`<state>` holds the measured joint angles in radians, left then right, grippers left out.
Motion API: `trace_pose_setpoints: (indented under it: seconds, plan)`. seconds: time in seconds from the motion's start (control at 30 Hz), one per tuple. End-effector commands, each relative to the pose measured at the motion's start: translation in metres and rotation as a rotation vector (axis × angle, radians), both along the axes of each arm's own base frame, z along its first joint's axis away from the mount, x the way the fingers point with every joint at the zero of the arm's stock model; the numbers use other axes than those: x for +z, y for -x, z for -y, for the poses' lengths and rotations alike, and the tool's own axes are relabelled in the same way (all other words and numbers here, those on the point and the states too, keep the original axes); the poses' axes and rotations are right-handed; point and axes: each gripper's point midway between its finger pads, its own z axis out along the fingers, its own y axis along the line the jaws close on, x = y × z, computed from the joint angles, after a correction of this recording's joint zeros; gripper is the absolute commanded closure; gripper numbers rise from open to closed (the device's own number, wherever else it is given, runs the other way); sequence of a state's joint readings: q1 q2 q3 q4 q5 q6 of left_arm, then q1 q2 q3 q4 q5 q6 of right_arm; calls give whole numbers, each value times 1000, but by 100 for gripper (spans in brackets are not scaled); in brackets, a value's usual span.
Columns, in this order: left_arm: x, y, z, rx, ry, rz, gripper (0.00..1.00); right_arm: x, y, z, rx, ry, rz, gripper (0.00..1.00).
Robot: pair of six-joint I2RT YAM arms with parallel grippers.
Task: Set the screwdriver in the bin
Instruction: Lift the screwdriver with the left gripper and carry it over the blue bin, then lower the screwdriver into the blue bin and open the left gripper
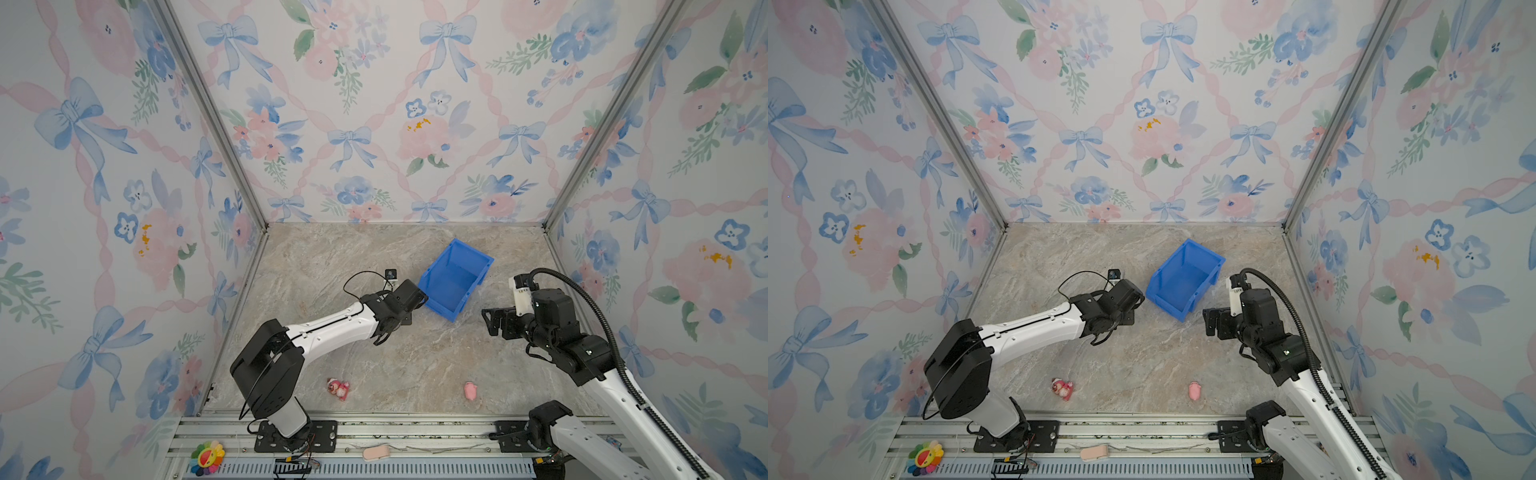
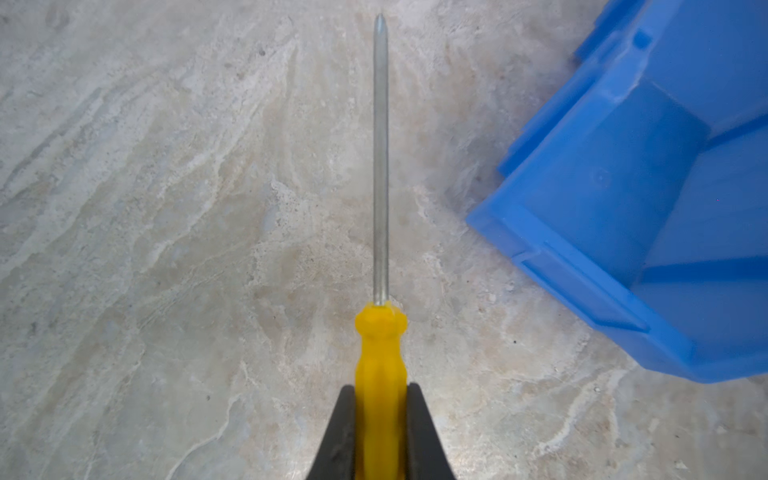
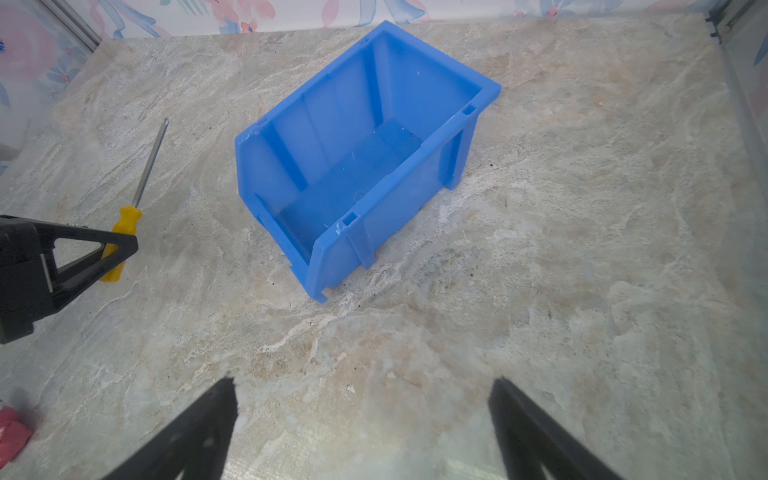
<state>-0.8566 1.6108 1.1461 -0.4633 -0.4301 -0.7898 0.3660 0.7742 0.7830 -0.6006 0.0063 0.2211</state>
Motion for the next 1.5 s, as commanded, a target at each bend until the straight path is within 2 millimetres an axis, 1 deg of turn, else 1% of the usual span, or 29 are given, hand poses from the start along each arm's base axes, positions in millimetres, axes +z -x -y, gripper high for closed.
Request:
trace_pose_setpoints:
  seconds: [0.0, 0.13, 0.3, 0.5, 0.7, 0.93, 1.1, 1.2, 1.27, 1.37, 1.47]
  plan:
    - [26, -11, 14, -82, -19, 52, 100, 9, 1, -6, 22, -46, 3, 3]
    - [42, -23, 39, -172, -21, 82, 100, 5, 0, -8, 23, -63, -13, 3]
    - [47, -38, 71, -288, -30, 94, 100, -2, 2, 0, -6, -70, -39, 3]
    - [62, -48, 121, -468, 79, 176, 100, 0, 2, -4, 22, -78, -37, 3]
    - [54, -55, 151, -592, 80, 187, 100, -6, 1, 1, 4, -55, -67, 3]
    - [35, -70, 169, -621, 47, 179, 100, -9, 1, 16, -56, -43, -82, 3]
    - [16, -79, 179, -627, 28, 163, 100, -1, -2, 24, -98, -57, -55, 3]
    - [6, -83, 182, -631, 21, 152, 100, 0, -3, 28, -108, -47, -58, 3]
    - [-1, -87, 182, -623, 17, 142, 100, -1, -3, 28, -111, -44, -64, 3]
    - [-17, -92, 174, -595, 21, 105, 100, -1, -3, 29, -113, -45, -65, 3]
    - [-27, -92, 171, -592, 17, 82, 100, 1, -5, 28, -113, -49, -59, 3]
